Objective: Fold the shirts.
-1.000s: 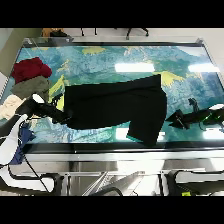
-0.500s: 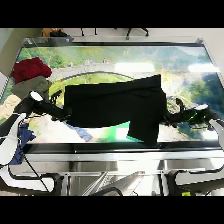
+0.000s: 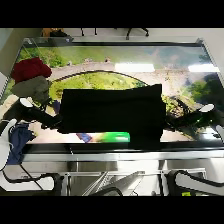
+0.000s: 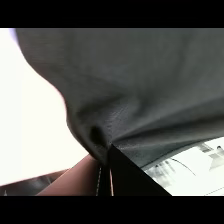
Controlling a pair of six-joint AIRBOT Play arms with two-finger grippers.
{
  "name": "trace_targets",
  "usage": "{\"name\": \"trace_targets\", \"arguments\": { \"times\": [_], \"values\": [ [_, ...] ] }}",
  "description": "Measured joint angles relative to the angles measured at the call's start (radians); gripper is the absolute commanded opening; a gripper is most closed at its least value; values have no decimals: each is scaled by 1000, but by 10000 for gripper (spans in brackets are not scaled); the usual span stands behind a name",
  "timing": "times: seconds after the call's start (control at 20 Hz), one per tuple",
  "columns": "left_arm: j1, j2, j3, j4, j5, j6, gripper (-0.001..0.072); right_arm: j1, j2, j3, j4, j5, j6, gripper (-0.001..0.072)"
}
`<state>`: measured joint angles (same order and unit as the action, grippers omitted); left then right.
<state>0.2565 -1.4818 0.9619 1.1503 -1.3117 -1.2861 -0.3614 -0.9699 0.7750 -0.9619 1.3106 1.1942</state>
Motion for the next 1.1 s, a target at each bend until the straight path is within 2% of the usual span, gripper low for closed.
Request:
{"name": "trace_targets", "arguments": {
  "times": [0.2,0.4,0.7,0.95,1.0,1.05,1.1],
  "values": [
    [37,62,-23,19,-14,0,14,0,69,-2,-14,2,32,19],
    [-2,62,97,25,-32,-4,15,1,48,104,166,-77,-65,20],
    [-88,-94,406,28,-43,-31,15,9,-209,385,415,-148,-209,21],
    [-121,-293,599,36,-46,-51,16,48,-446,512,502,-234,-309,29],
    [-123,-335,636,36,-46,-61,17,57,-482,523,512,-253,-329,87],
    [-125,-370,669,39,-47,-68,18,63,-509,530,519,-266,-345,191],
    [-126,-405,704,39,-52,-76,173,66,-529,537,519,-283,-360,263]
  ]
}}
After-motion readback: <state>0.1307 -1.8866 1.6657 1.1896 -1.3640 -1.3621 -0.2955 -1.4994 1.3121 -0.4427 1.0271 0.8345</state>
